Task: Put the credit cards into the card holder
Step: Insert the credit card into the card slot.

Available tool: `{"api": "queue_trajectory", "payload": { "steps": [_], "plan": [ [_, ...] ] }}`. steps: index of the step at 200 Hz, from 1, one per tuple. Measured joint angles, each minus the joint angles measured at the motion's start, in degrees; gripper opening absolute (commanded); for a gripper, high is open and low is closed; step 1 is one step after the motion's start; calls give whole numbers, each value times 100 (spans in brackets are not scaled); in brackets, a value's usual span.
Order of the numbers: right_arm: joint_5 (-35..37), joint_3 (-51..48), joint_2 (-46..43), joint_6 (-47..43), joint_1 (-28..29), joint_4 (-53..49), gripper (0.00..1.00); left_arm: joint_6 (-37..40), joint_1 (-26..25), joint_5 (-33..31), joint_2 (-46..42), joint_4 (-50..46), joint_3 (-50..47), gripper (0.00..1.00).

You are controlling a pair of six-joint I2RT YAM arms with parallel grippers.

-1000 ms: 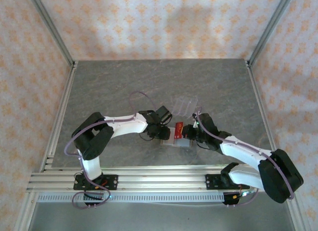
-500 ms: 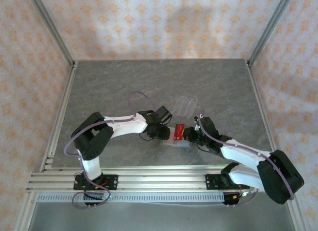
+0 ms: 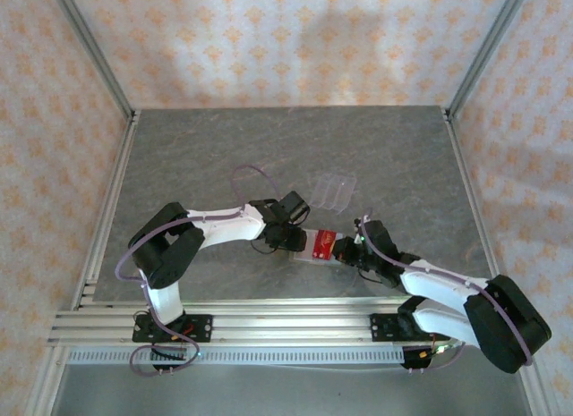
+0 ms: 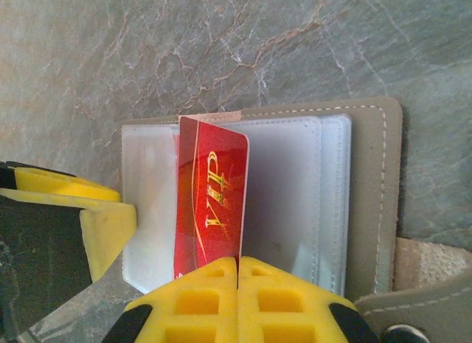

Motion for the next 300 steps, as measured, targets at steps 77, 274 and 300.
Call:
{"api": "queue_trajectory", "payload": {
  "steps": [77, 274, 300],
  "plan": [
    [-85, -92, 7, -4, 70, 0, 0, -2, 0, 0, 0, 2, 0, 46],
    [-133, 354, 627, -153, 146, -133, 0, -2, 0, 0, 2, 24, -13, 46],
    [-79, 437, 741, -153, 146, -199, 0, 0, 0, -2, 0, 55, -35, 46]
  ]
}}
